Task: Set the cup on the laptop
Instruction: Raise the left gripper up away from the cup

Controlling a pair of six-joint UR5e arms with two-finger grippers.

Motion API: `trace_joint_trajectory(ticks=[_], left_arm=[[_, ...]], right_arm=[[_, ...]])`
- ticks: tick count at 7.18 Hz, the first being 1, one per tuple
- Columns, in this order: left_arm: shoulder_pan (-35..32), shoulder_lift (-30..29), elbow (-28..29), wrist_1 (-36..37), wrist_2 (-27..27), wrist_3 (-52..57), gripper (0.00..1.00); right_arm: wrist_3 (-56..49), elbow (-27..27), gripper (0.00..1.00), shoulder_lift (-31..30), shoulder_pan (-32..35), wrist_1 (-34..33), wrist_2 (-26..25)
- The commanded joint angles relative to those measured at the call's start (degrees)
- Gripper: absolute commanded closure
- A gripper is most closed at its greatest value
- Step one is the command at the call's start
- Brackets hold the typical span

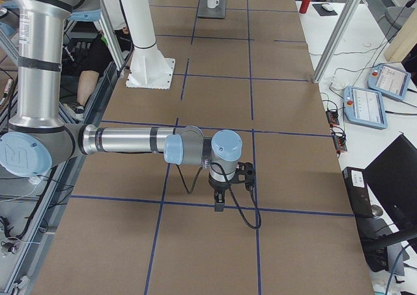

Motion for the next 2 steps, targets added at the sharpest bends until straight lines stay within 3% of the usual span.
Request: trace_joint_trajectory(ticks=[1, 2], left_arm=[[0.0, 0.0, 0.0, 0.0, 0.0, 0.1, 0.00], [0.0, 0.0, -0.1, 0.0, -0.1, 0.1, 0.00]], right_arm=[[-0.1, 0.0, 0.00, 0.0, 0.0, 0.0, 0.0], [0.0, 0.0, 0.00, 0.0, 0.0, 0.0, 0.0]])
